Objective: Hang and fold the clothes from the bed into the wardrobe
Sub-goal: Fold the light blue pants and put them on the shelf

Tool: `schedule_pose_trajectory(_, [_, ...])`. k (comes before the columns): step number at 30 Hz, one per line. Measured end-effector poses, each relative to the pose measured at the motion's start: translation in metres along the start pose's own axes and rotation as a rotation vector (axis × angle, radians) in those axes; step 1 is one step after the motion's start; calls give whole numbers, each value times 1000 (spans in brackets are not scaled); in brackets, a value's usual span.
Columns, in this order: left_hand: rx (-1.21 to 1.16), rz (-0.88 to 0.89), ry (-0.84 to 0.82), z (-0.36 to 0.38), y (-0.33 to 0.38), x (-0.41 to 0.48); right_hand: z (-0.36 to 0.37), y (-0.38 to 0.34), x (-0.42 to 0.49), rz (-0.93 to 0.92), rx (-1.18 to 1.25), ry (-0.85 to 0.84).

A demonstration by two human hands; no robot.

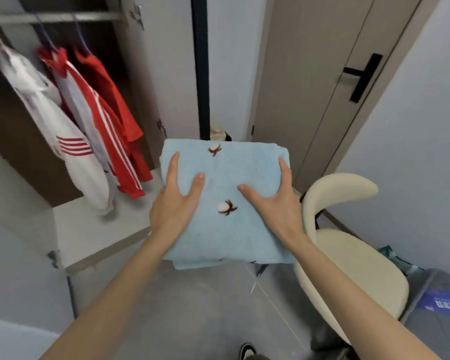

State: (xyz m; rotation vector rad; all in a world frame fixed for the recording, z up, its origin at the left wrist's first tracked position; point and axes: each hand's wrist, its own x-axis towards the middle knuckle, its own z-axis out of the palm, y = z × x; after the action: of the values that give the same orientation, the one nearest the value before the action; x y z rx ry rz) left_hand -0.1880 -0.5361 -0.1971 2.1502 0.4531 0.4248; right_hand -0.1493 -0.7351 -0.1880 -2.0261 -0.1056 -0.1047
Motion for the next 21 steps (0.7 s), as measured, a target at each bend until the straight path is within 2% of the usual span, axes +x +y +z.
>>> schedule_pose_trajectory(6, [7, -104, 230, -103, -24, -1, 72, -77, 5, -192, 46, -197])
schedule_pose_trajectory(13, [100, -135, 451, -193, -2, 16, 115, -168, 31, -410, 124, -341])
schedule_pose_trajectory(21, [114, -108, 606, -273, 33, 50, 146, -266, 65, -545, 201, -410])
